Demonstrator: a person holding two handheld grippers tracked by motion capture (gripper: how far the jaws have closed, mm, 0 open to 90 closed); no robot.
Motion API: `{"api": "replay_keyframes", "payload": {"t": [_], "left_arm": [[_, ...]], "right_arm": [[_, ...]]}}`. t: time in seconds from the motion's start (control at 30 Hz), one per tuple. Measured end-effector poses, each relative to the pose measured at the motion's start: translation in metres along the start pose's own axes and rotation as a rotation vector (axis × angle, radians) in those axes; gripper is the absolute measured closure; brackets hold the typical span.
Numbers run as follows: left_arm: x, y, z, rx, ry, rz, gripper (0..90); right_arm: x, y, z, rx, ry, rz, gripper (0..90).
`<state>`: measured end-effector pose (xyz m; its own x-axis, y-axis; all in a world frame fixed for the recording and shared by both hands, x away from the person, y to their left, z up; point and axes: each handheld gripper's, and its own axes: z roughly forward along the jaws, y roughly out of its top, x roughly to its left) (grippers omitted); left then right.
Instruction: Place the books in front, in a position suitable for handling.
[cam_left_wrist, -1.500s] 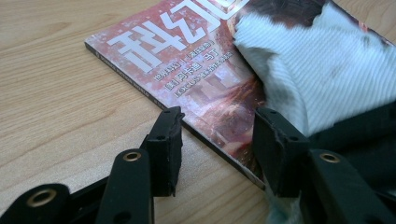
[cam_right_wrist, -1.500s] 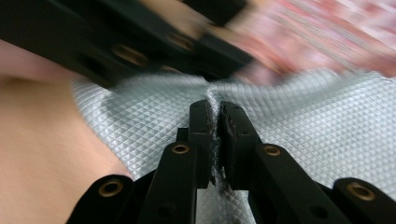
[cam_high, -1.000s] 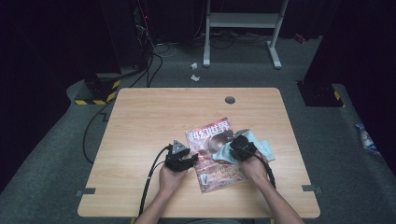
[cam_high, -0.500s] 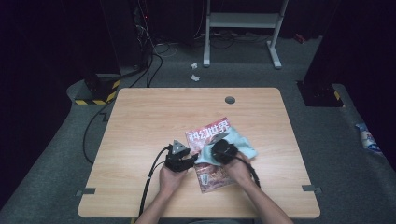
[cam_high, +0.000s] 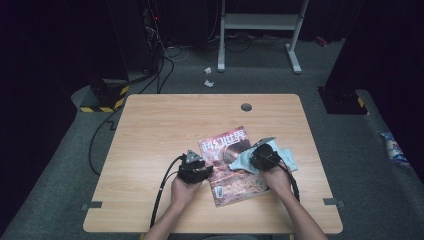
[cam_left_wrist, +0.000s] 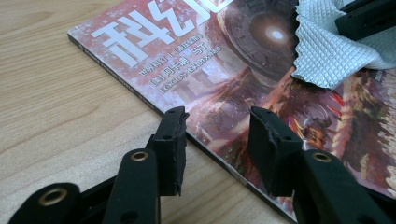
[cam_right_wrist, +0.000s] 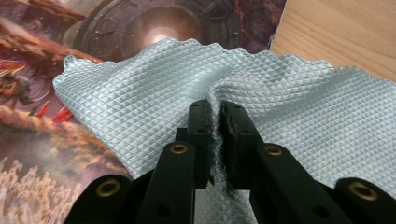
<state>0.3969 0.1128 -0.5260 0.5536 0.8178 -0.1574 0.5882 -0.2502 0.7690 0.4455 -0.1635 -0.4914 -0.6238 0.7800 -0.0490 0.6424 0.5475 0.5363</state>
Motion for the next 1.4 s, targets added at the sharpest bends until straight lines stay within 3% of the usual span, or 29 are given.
{"api": "replay_keyframes", "payload": {"t": [0.13, 0.33, 0.5, 0.6, 0.7, 0.77, 0.83, 1.0, 1.1, 1.2, 1.4], "left_arm": [[-0.005, -0.001, -0.003, 0.023, -0.009, 0.009, 56.7], [-0.022, -0.007, -0.012, 0.060, -0.032, 0.040, 55.9], [-0.037, -0.011, -0.017, 0.087, -0.047, 0.037, 54.4], [-0.031, -0.008, -0.015, 0.085, -0.067, 0.014, 52.4], [-0.019, -0.002, -0.010, 0.082, -0.042, -0.009, 50.7], [-0.010, 0.006, -0.007, 0.077, -0.023, -0.012, 50.4], [-0.003, 0.014, -0.004, 0.060, -0.009, -0.043, 50.5], [0.008, 0.027, 0.004, 0.067, 0.020, -0.055, 50.2], [0.012, 0.034, 0.014, 0.100, 0.044, -0.041, 50.3], [0.013, 0.035, 0.015, 0.100, 0.054, -0.037, 51.0], [0.019, 0.032, 0.017, 0.111, 0.058, -0.042, 51.6]], "right_arm": [[0.002, -0.005, -0.002, -0.018, 0.017, 0.005, 82.8], [0.005, -0.011, -0.009, 0.024, 0.046, -0.014, 83.1], [0.014, -0.018, -0.016, 0.042, 0.009, -0.076, 83.1], [0.016, -0.017, -0.016, 0.051, 0.000, -0.085, 83.1], [0.013, -0.012, -0.014, 0.051, 0.015, -0.076, 83.1], [0.013, -0.006, -0.011, 0.055, 0.002, -0.074, 83.1], [0.014, 0.001, -0.009, 0.058, -0.010, -0.085, 83.1], [0.018, 0.016, 0.000, 0.070, -0.023, -0.092, 83.1], [0.029, 0.020, 0.004, 0.072, 0.004, -0.106, 83.1], [0.039, 0.023, 0.006, 0.067, 0.030, -0.122, 83.1], [0.093, 0.040, 0.017, 0.040, 0.157, -0.237, 83.1]]}}
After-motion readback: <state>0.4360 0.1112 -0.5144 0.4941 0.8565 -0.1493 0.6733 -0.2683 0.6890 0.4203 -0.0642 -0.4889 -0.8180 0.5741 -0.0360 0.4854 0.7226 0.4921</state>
